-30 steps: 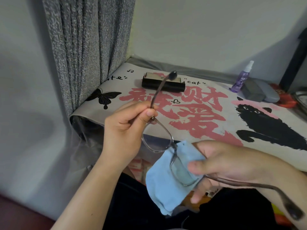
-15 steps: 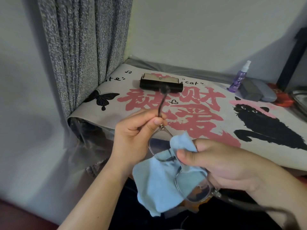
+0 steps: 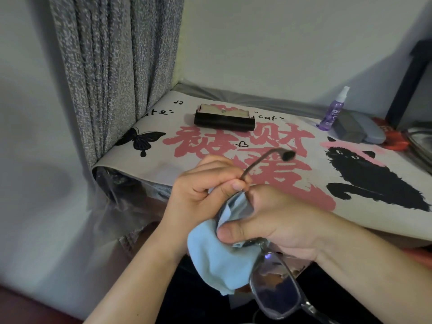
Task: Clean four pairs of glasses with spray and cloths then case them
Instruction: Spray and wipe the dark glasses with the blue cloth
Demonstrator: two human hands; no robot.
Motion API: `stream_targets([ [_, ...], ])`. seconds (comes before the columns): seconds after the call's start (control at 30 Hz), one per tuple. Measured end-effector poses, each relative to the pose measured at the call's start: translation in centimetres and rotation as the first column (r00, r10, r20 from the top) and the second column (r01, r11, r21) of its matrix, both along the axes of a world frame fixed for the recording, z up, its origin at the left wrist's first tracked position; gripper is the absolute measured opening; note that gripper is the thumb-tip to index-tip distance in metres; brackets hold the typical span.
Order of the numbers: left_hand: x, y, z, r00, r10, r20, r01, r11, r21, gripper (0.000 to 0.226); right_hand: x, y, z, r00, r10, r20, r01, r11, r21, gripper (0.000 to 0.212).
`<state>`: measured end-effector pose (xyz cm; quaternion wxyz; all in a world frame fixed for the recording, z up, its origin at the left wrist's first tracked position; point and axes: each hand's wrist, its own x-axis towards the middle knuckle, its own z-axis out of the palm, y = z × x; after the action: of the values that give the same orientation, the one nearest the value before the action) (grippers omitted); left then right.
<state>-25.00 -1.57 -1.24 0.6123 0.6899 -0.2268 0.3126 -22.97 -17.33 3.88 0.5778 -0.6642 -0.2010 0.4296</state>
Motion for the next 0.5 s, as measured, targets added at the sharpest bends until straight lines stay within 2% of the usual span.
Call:
stream_targets([
  [0.1,0.1,-0.4,-0.2,0.999,0.019,-0.031,-0.02,1.0,-0.025,0.015,-0.4,0.3,-0.5,0.99,-0.122,0.065,0.119,0.992,0.038,0.017],
  [0.17,0.1,-0.5,-0.4,0.998,0.041,-0.054,-0.042,0.999,-0.028,0.012,-0.2,0.3,-0.7,0.973,-0.193,0.126,0.188,0.981,0.048,0.022],
  [0.23,0.3,-0.2,-0.6,0.998,0.042,-0.053,-0.043,0.999,-0.019,0.011,0.1,-0.2,-0.5,0.974,-0.209,0.087,0.201,0.976,0.088,0.032],
  [0.37,0.5,0.8,-0.4,0.997,0.072,-0.039,-0.072,0.997,-0.008,0.016,1.1,-2.0,0.6,0.983,-0.122,-0.14,0.144,0.977,0.156,0.049],
  [0.43,0.5,0.8,-0.4,0.997,0.072,-0.021,-0.072,0.997,-0.008,0.015,1.3,-2.4,0.4,0.986,-0.026,-0.163,0.055,0.983,0.174,0.054],
  [0.5,0.3,0.5,-0.4,0.999,0.053,0.012,-0.053,0.999,-0.001,0.014,1.1,-2.3,-0.1,0.991,0.042,-0.124,-0.026,0.991,0.134,0.054],
])
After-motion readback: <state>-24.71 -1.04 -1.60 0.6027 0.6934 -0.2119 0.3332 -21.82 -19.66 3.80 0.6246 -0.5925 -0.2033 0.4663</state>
